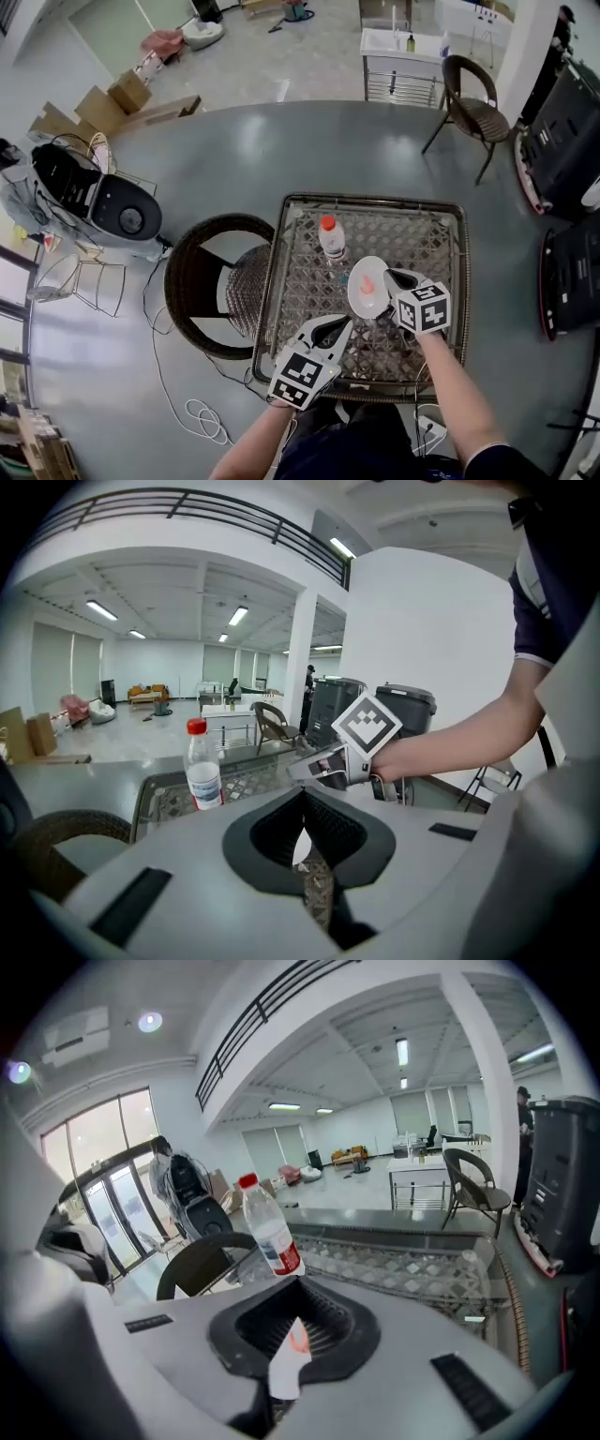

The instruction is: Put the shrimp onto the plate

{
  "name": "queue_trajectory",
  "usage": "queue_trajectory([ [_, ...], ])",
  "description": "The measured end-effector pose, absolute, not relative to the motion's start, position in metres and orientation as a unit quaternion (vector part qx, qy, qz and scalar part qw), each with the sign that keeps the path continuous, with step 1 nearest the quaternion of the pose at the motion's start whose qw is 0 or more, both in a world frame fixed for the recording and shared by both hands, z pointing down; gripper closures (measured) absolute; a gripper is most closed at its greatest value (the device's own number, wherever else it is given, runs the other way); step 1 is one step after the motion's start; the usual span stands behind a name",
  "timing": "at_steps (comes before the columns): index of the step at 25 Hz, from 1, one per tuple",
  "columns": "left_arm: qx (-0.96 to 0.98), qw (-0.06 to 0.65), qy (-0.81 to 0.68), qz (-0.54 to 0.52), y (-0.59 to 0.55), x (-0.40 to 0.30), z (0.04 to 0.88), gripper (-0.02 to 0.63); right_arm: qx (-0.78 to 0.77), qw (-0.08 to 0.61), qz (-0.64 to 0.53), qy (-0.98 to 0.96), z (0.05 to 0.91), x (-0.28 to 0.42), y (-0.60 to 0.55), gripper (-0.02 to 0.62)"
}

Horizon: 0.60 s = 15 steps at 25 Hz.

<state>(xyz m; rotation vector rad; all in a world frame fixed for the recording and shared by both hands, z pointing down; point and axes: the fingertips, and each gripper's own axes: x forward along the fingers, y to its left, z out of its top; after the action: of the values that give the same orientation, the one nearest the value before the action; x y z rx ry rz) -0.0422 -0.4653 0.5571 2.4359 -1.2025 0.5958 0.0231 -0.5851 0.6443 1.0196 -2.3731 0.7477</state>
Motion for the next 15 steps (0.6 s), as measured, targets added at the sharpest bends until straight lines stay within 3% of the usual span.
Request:
queue_trajectory([
  [15, 0.913, 0.134, -0.347, 0.168, -0.47, -0.027, 0.486, 0.597, 0.408, 0.115, 0.19, -0.886, 0.505, 0.021, -0.527, 0.589],
])
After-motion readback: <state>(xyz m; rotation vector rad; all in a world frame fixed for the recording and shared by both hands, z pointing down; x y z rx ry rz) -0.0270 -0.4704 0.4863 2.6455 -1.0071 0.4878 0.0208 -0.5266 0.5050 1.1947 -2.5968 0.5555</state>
